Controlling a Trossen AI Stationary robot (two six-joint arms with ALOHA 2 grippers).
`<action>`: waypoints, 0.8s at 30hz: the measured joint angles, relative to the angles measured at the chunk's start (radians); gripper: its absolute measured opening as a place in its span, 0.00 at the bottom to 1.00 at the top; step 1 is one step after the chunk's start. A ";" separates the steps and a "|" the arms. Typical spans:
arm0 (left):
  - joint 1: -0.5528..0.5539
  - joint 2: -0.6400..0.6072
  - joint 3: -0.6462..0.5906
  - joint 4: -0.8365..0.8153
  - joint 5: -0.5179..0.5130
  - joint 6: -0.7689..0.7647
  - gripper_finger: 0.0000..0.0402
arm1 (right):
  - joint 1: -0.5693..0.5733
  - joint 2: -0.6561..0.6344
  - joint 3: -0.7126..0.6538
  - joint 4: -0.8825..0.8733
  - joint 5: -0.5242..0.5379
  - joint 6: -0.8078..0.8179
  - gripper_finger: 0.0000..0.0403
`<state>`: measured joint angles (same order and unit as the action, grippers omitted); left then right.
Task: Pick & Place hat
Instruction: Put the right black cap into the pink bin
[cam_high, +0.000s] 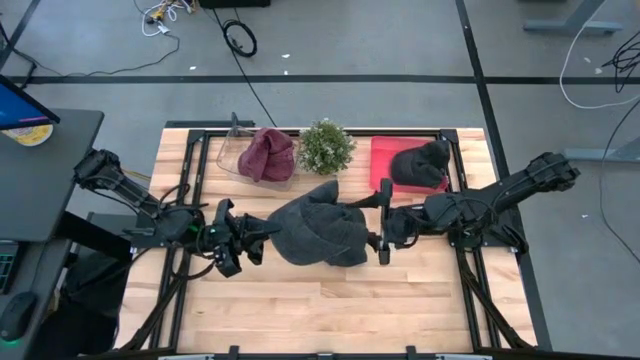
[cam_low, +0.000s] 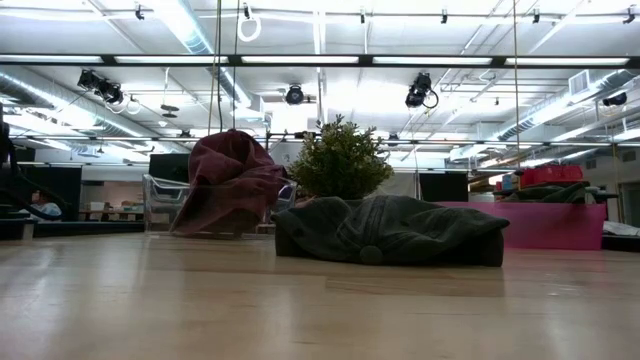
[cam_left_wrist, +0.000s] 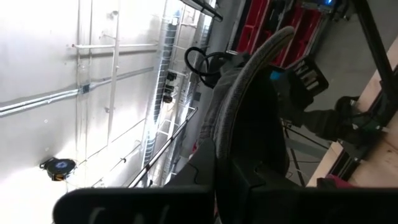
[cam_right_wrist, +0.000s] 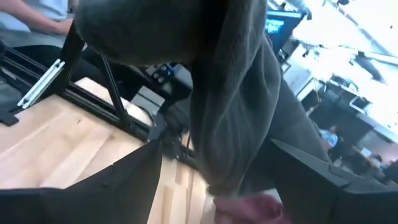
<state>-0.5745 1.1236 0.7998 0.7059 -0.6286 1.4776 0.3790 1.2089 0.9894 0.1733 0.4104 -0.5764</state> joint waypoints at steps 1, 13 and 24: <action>0.000 0.000 0.000 -0.001 0.005 0.000 0.03 | 0.000 0.006 0.000 0.014 -0.004 -0.010 0.72; 0.017 0.000 0.000 -0.053 0.004 -0.059 0.03 | -0.033 0.099 0.000 0.252 0.031 -0.264 0.59; 0.017 0.001 0.000 -0.111 0.007 -0.111 0.03 | -0.016 0.085 0.000 0.323 0.213 -0.411 0.05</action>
<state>-0.5571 1.1244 0.7998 0.5945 -0.6212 1.3663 0.3634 1.2938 0.9894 0.4964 0.6234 -0.9878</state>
